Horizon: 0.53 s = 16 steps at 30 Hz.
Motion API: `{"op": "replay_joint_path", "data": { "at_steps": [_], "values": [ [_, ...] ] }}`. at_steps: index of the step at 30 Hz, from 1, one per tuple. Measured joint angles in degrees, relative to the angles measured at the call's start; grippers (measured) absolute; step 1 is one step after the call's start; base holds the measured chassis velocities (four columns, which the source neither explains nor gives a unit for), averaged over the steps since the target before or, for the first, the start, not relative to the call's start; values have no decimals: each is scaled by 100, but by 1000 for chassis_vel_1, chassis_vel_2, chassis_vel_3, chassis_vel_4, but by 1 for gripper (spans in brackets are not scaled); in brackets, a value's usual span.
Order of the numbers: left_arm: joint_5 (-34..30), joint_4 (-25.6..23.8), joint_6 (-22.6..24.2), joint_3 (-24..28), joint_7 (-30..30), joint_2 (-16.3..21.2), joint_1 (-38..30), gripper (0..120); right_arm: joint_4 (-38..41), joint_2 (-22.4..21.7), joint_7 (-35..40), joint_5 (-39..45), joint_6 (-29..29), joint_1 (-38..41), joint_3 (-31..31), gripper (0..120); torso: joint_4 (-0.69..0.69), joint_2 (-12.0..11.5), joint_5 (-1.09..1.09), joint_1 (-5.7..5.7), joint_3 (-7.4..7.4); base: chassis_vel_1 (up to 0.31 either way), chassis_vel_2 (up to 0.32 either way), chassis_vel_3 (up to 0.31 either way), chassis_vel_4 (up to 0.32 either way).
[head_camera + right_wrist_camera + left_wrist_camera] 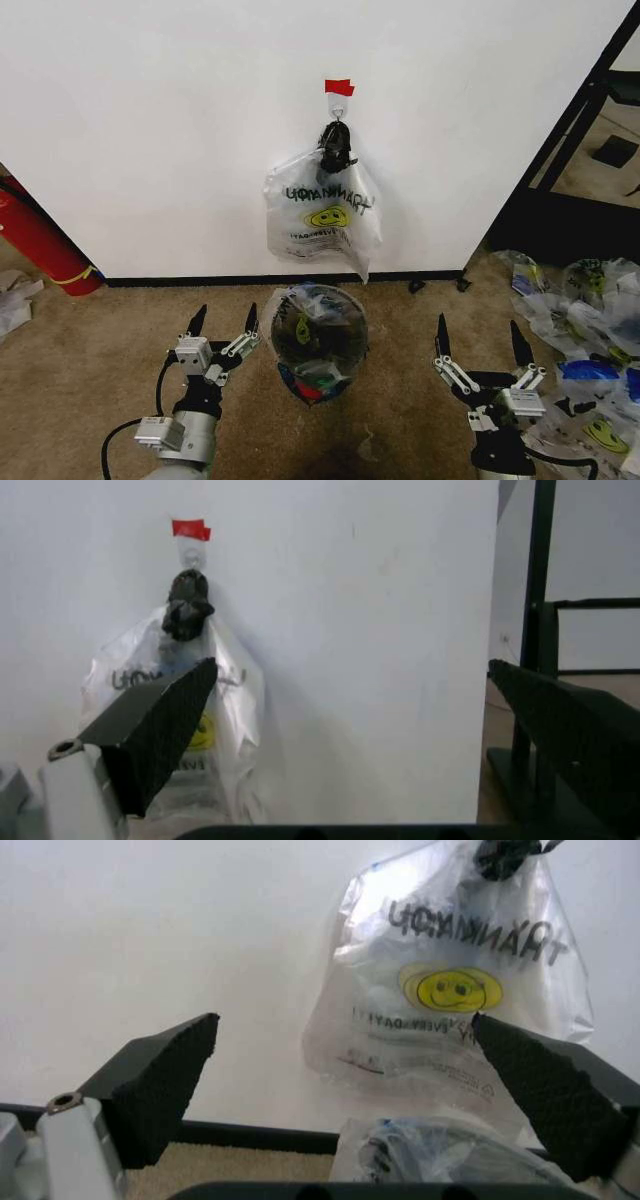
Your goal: Pick up the garbage bag from the wall and place it over the trash bin.
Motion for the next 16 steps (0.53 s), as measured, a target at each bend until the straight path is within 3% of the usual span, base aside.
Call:
{"op": "replay_joint_path", "data": {
  "at_steps": [16],
  "values": [
    [111,-102,-16,26,-15,-92,64,100,32,19,30,-134,-85,-62,-179,100,0,0,0,0,0,0,0,0,0]
  ]
}}
